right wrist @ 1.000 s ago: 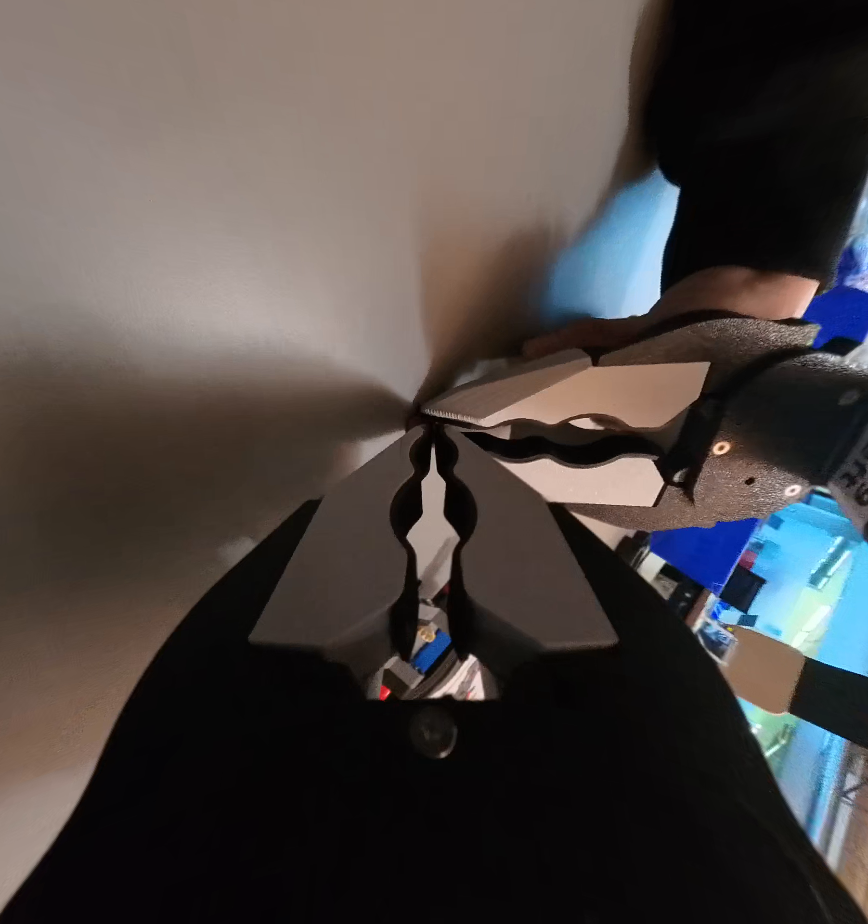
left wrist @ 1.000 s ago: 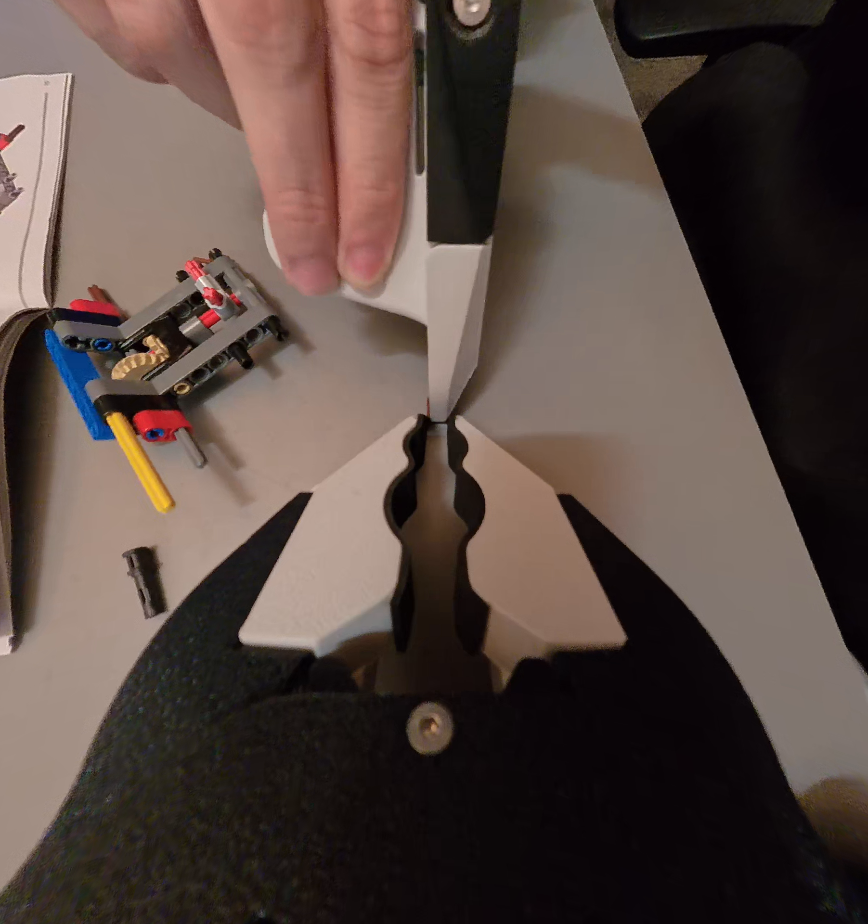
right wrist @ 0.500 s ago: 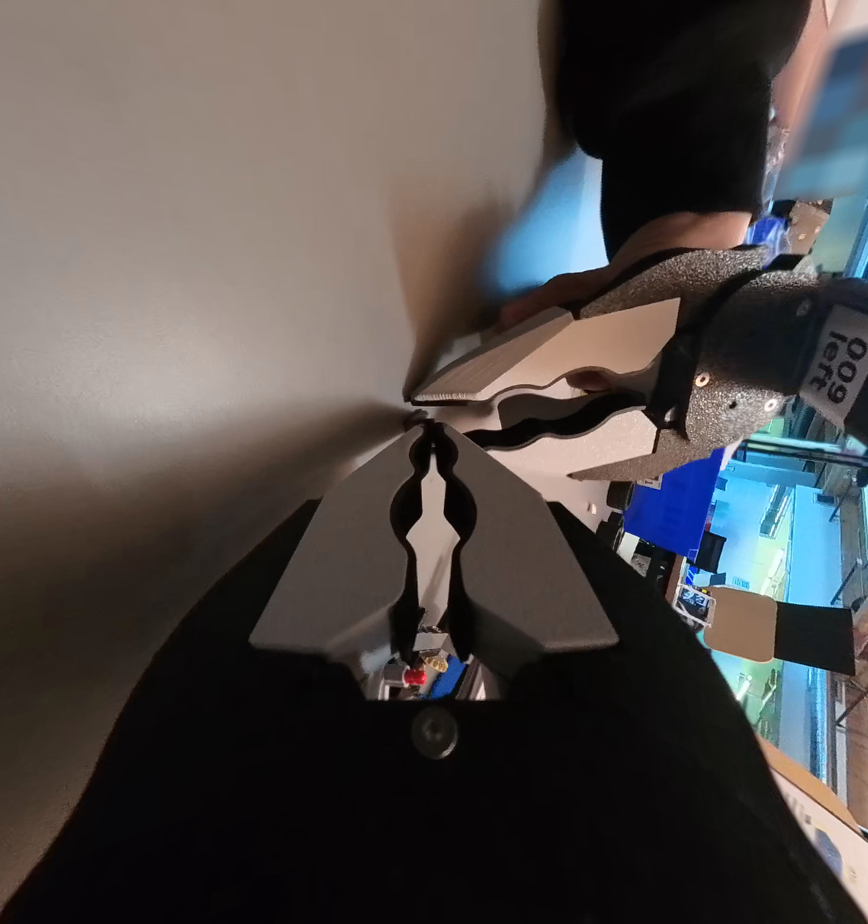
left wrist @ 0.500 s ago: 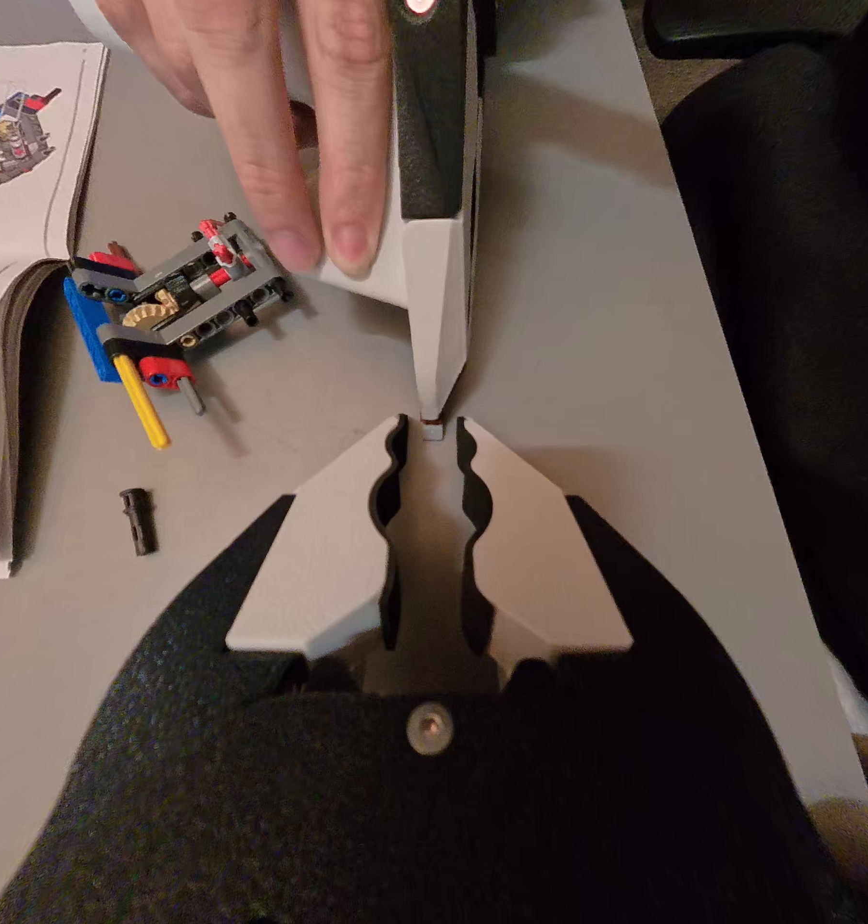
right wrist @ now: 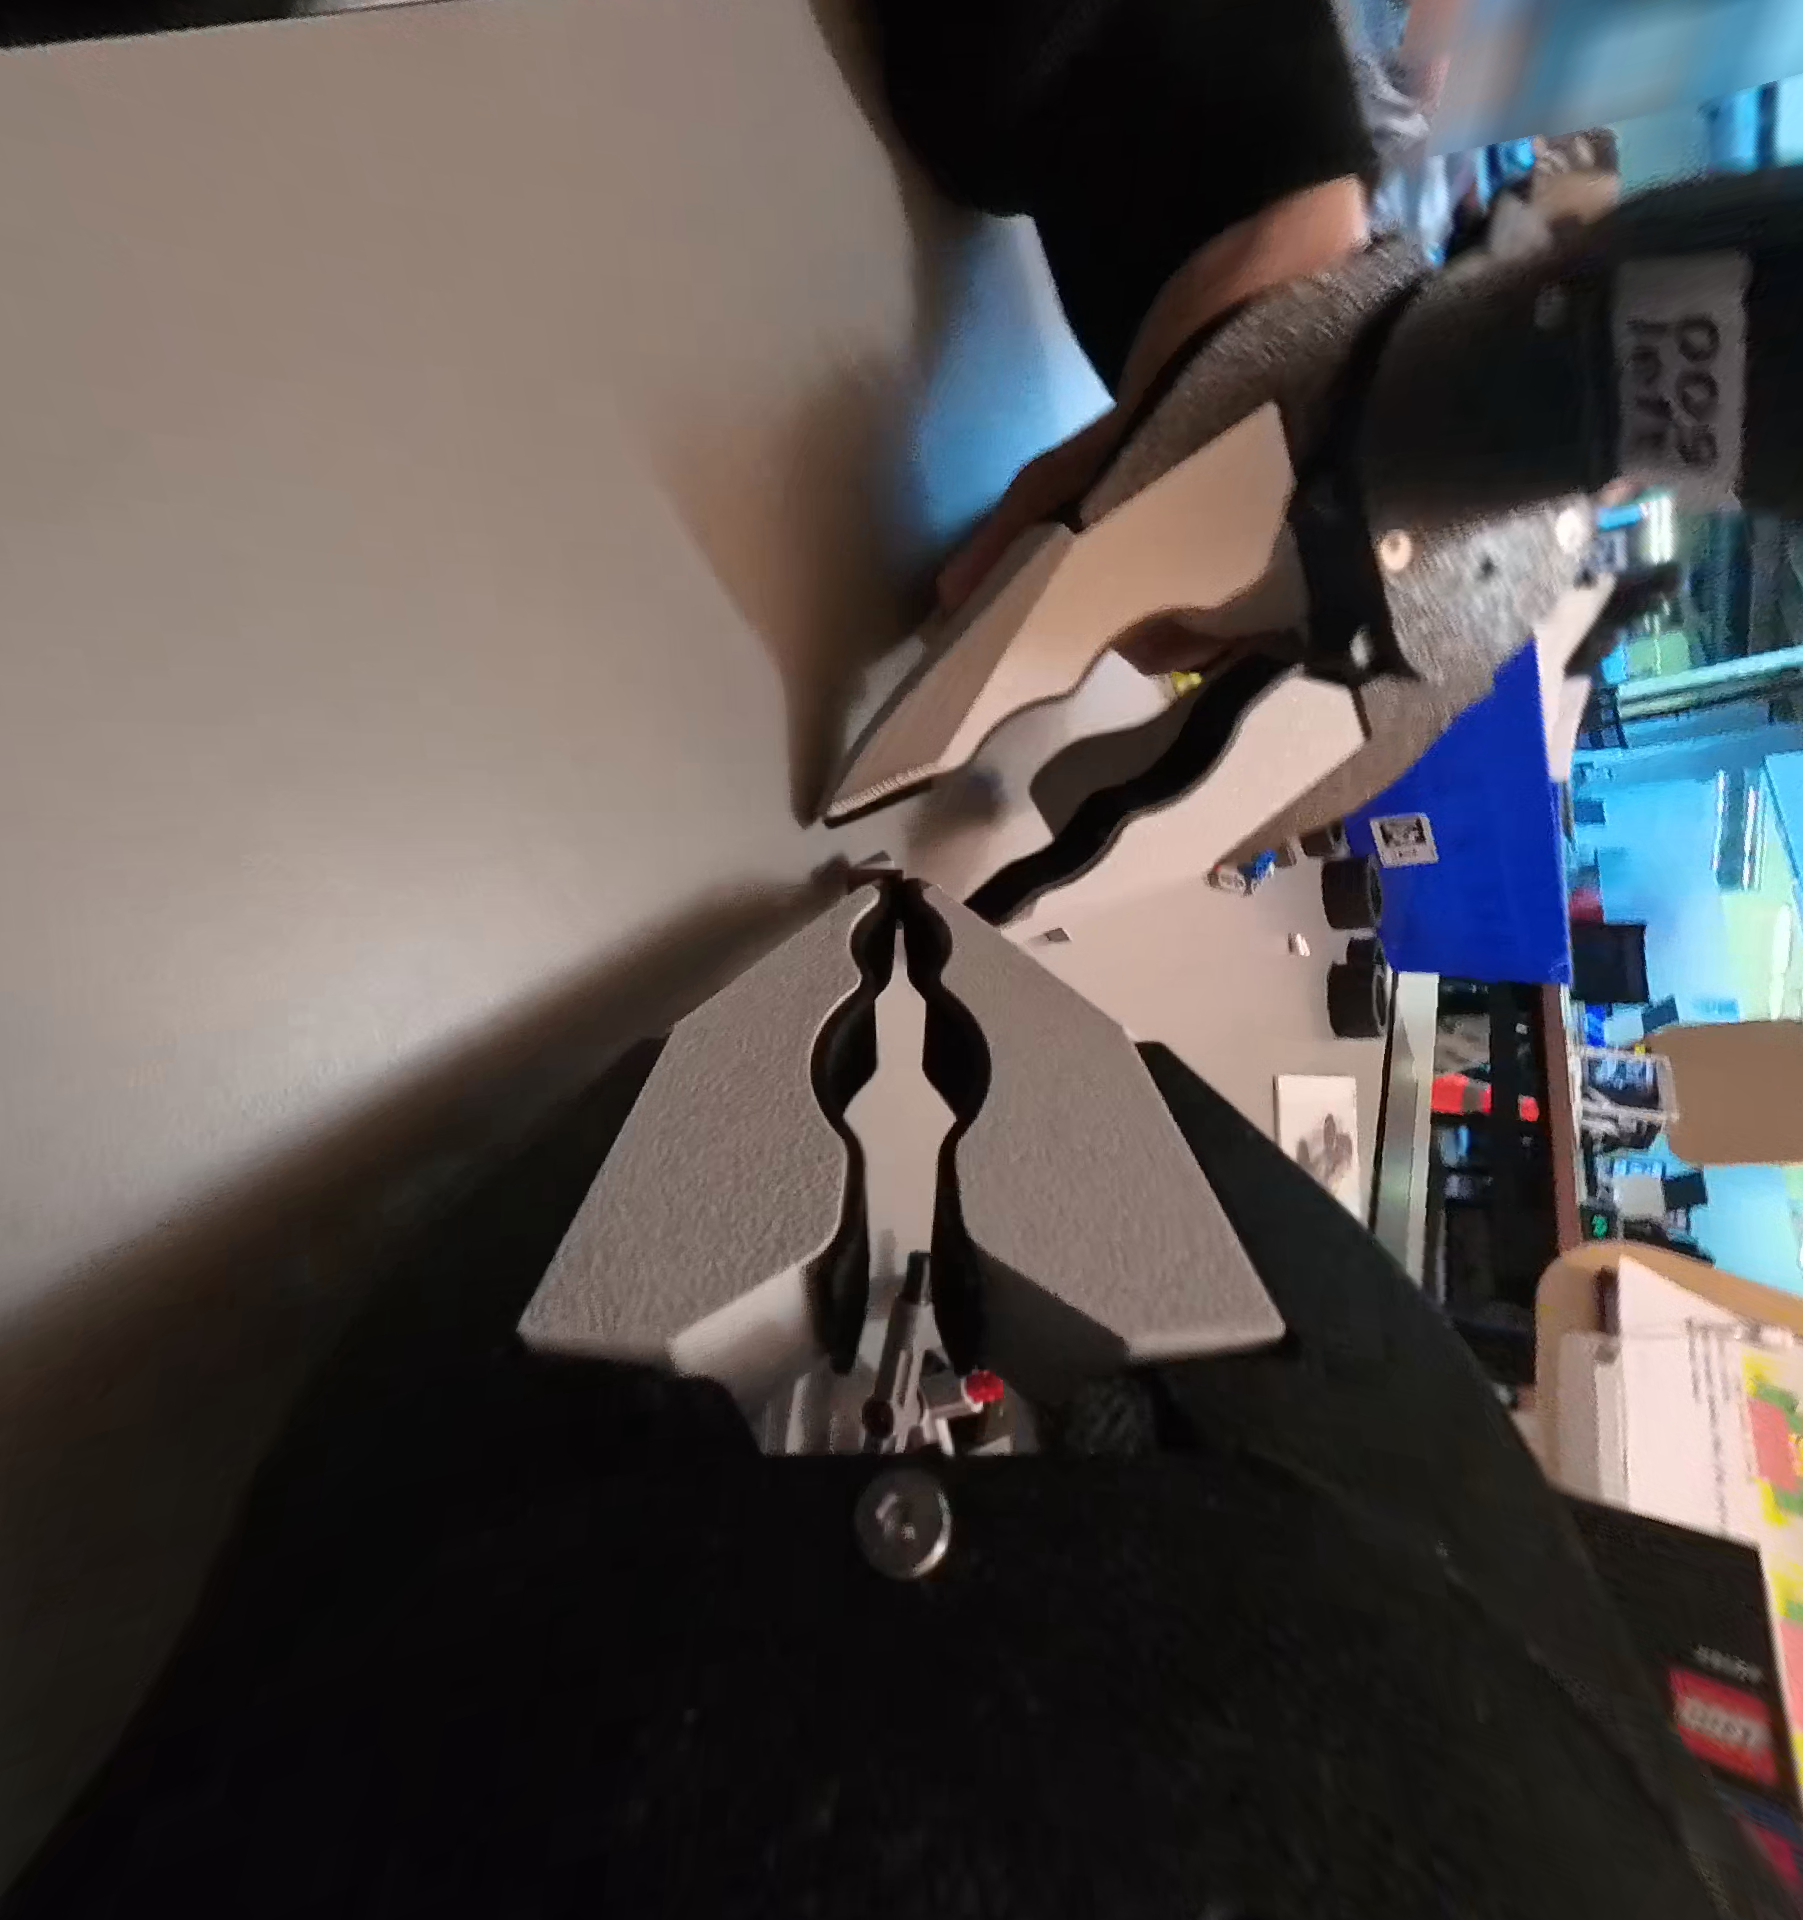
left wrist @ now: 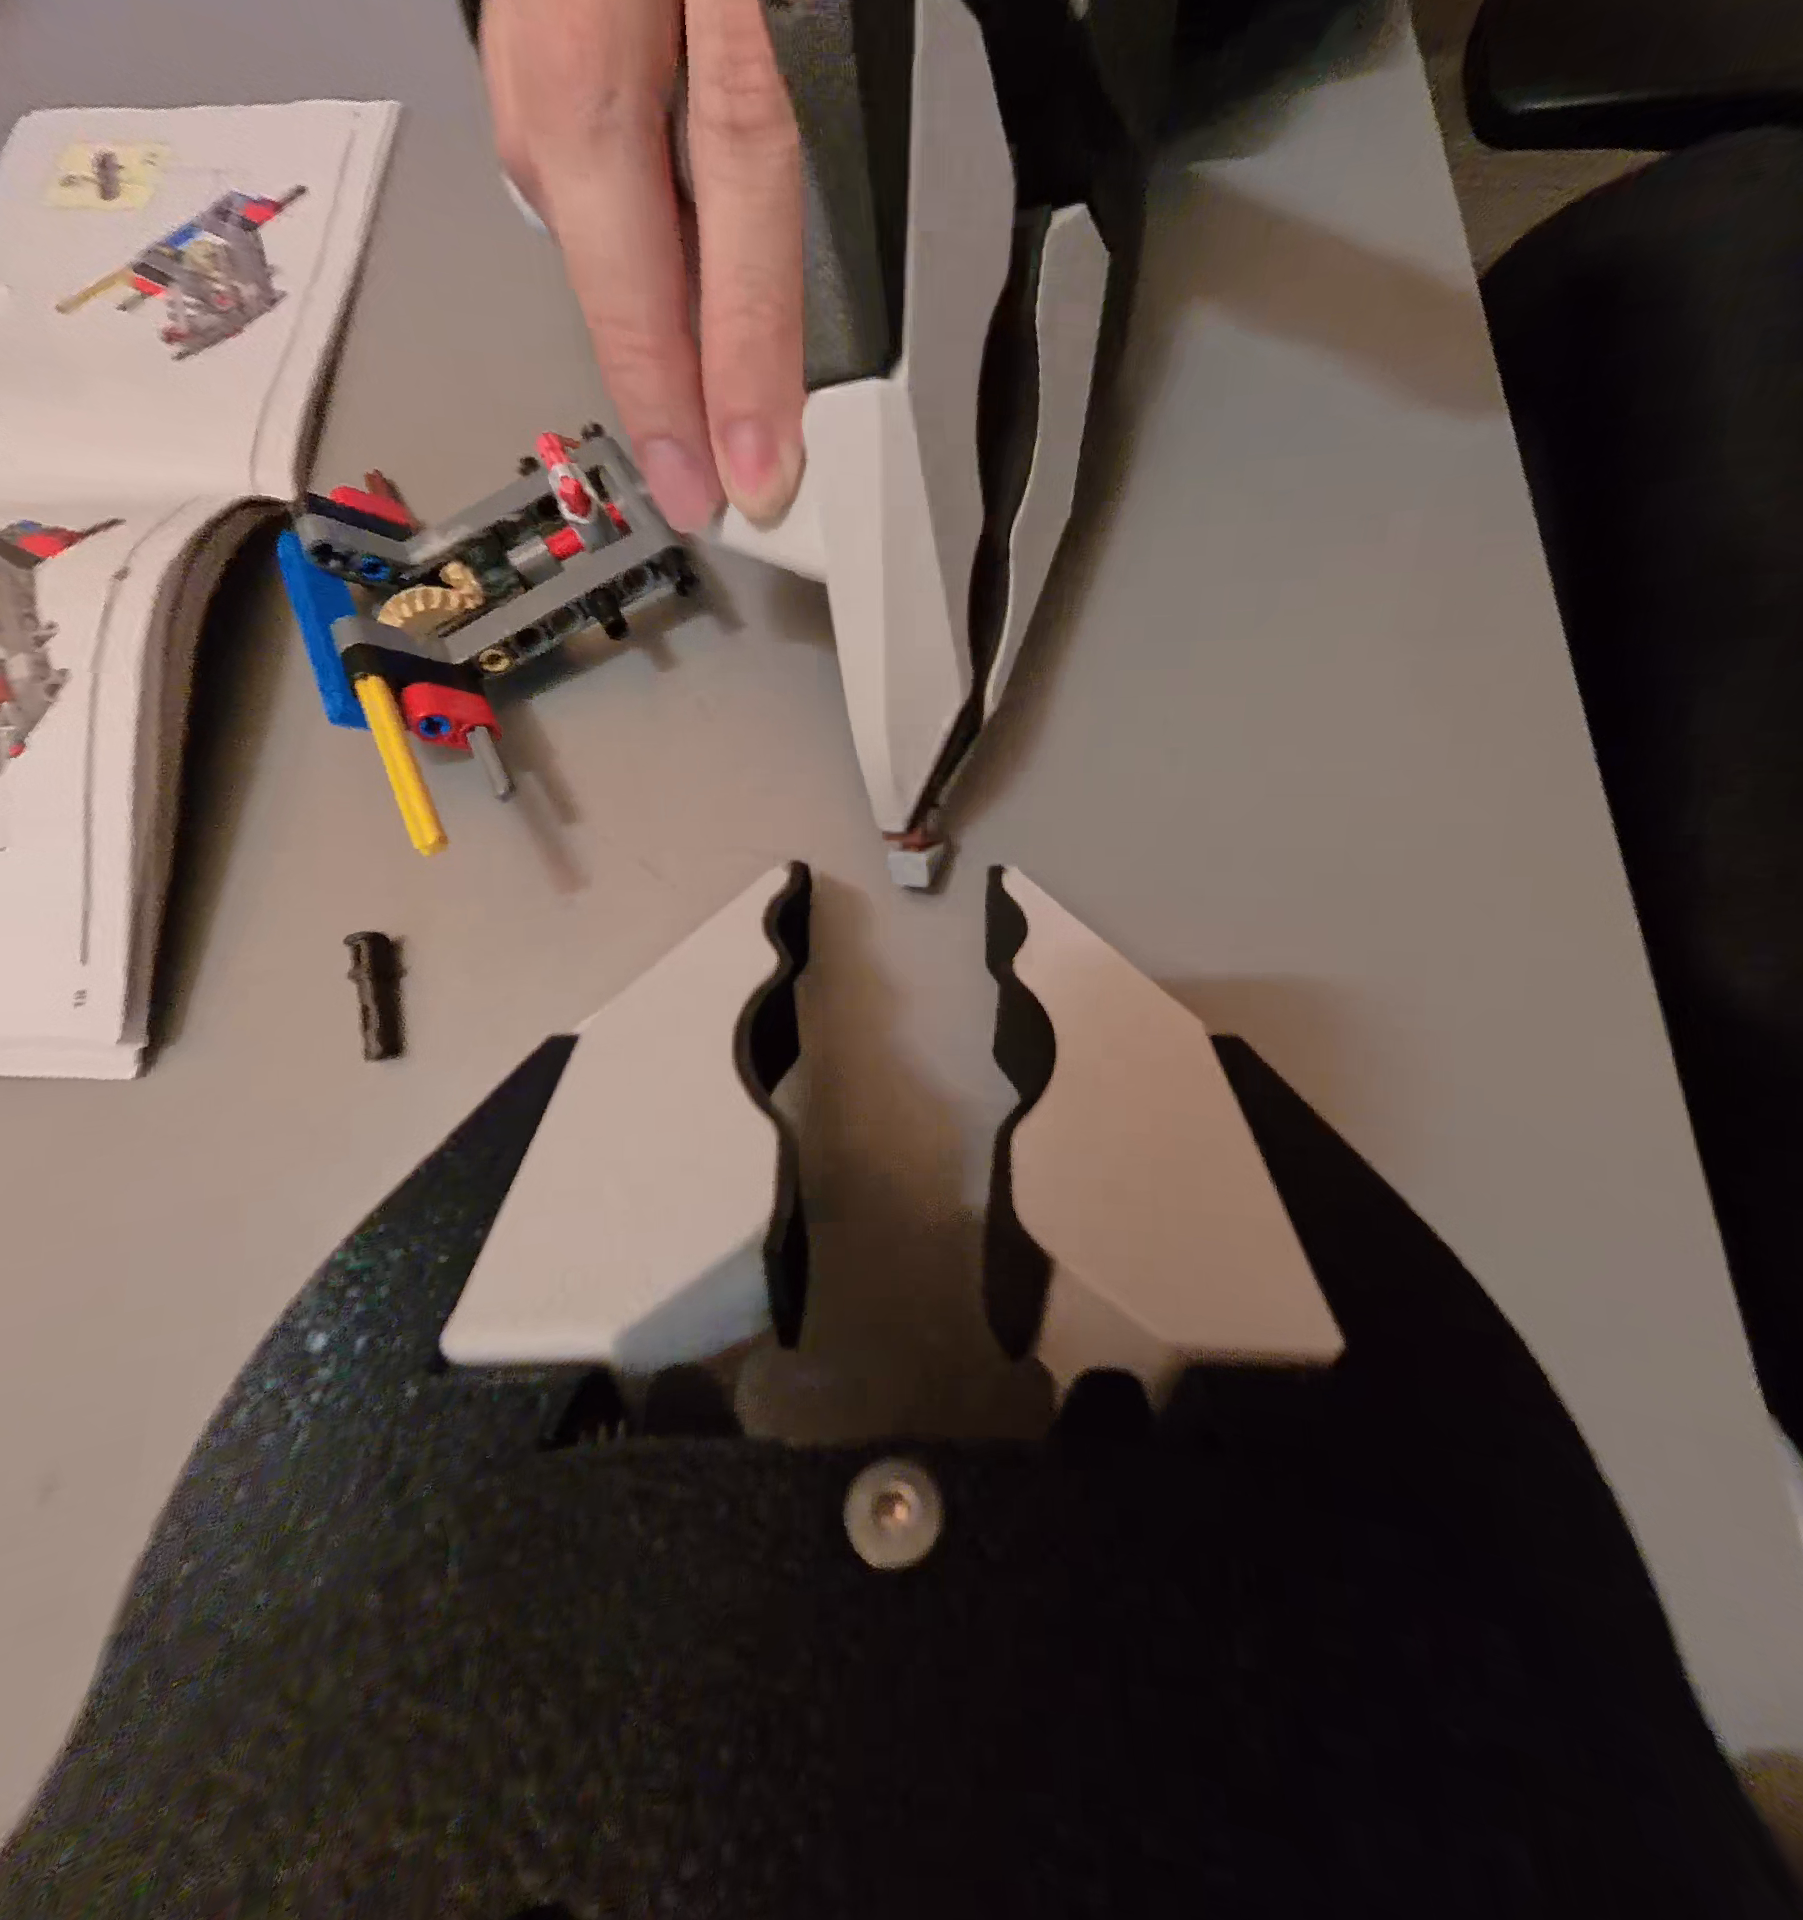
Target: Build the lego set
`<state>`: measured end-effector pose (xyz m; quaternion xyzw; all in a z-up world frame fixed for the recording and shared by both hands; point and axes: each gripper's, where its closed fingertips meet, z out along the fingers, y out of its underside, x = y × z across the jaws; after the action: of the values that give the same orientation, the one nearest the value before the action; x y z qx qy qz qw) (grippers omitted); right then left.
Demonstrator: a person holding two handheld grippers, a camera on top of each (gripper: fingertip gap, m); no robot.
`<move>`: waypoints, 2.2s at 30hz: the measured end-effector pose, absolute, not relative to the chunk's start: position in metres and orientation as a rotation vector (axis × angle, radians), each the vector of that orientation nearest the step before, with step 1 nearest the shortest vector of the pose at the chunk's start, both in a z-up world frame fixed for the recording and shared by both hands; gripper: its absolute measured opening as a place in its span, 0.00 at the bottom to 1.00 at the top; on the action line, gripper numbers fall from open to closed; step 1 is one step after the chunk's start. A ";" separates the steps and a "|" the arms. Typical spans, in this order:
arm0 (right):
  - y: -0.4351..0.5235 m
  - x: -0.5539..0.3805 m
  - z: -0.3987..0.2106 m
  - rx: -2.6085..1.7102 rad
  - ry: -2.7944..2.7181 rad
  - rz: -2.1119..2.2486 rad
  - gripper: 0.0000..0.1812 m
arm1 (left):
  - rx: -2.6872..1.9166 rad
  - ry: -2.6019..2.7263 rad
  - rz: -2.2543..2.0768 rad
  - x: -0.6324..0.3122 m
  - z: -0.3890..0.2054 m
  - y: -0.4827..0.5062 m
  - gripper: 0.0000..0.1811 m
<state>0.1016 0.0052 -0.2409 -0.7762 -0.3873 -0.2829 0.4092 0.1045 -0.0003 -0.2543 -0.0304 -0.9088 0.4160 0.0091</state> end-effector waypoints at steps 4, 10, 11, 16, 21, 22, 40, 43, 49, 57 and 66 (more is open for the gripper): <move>0.003 0.121 -0.229 -1.994 -0.691 -0.733 0.00 | 0.019 -2.897 1.512 0.119 -0.237 0.002 0.20; 0.006 0.138 -0.176 -1.843 -0.066 -0.559 0.00 | 0.041 -3.087 2.068 0.136 -0.182 0.002 0.22; 0.007 0.138 -0.168 -1.800 0.031 -0.477 0.00 | -0.013 -3.186 2.117 0.138 -0.176 0.003 0.23; 0.005 0.139 -0.129 -1.466 0.413 -0.099 0.00 | -0.218 -3.463 2.314 0.138 -0.151 0.004 0.22; -0.019 0.145 -0.104 -1.257 0.345 -0.443 0.00 | 0.400 -2.867 2.675 0.134 -0.118 0.004 0.17; -0.018 0.140 -0.102 -1.257 0.290 -0.506 0.00 | 0.511 -2.722 2.722 0.135 -0.110 0.007 0.15; -0.008 0.109 -0.086 -1.139 0.108 -0.675 0.00 | 0.281 -2.950 2.686 0.119 -0.094 -0.012 0.08; -0.011 0.105 -0.080 -1.060 0.128 -0.547 0.00 | 0.220 -2.988 2.715 0.114 -0.087 -0.015 0.07; -0.014 0.107 -0.078 -0.979 0.200 -0.429 0.00 | 0.148 -3.014 2.817 0.109 -0.080 -0.015 0.07; -0.009 0.110 -0.082 -1.017 0.221 -0.526 0.00 | 0.077 -3.102 2.823 0.109 -0.081 -0.013 0.03; -0.007 0.111 -0.083 -1.039 0.239 -0.586 0.00 | 0.164 -2.895 2.880 0.110 -0.083 -0.012 0.03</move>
<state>0.1105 -0.0074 -0.0832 -0.4882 0.1122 -0.2752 0.8206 0.1095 -0.0119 -0.0829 0.0357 -0.6308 0.6274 -0.4552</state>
